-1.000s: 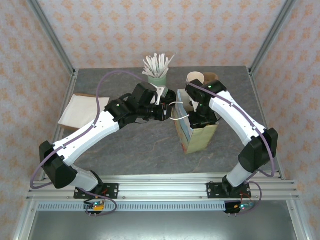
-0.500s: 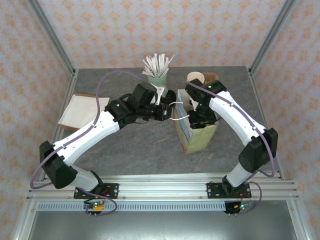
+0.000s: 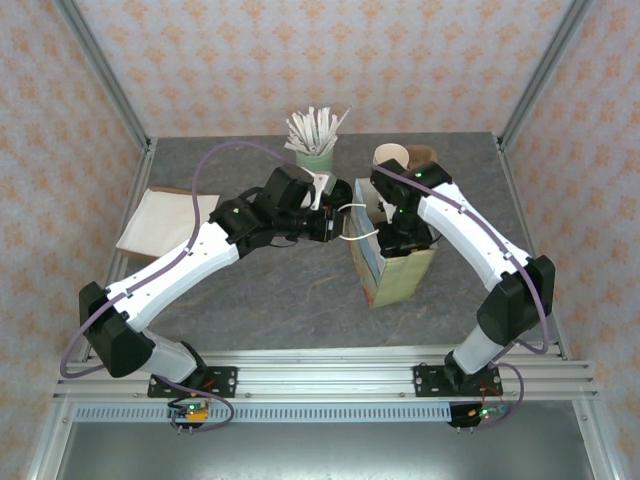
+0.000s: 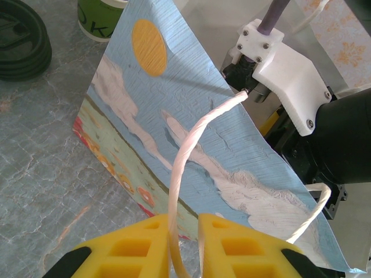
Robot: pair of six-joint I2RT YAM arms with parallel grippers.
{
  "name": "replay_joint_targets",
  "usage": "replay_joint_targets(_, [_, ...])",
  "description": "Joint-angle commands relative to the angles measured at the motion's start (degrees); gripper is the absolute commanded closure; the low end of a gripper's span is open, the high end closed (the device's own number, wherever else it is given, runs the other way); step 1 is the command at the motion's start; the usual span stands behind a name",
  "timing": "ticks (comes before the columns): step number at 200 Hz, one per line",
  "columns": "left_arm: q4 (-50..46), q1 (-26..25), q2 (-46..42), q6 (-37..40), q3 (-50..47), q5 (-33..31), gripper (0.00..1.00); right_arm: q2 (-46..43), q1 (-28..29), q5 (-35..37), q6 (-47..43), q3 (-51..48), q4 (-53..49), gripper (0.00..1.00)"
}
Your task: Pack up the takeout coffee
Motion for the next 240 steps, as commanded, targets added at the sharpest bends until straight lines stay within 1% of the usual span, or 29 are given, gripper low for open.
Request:
replay_joint_targets(1, [-0.98, -0.78, -1.11, 0.63, 0.64, -0.68, 0.81, 0.19, -0.24, 1.74, 0.86, -0.94, 0.43, 0.49])
replay_joint_targets(240, [-1.15, -0.78, -1.1, 0.63, 0.68, -0.73, 0.81, 0.54, -0.24, 1.99, 0.41, -1.6, 1.56, 0.51])
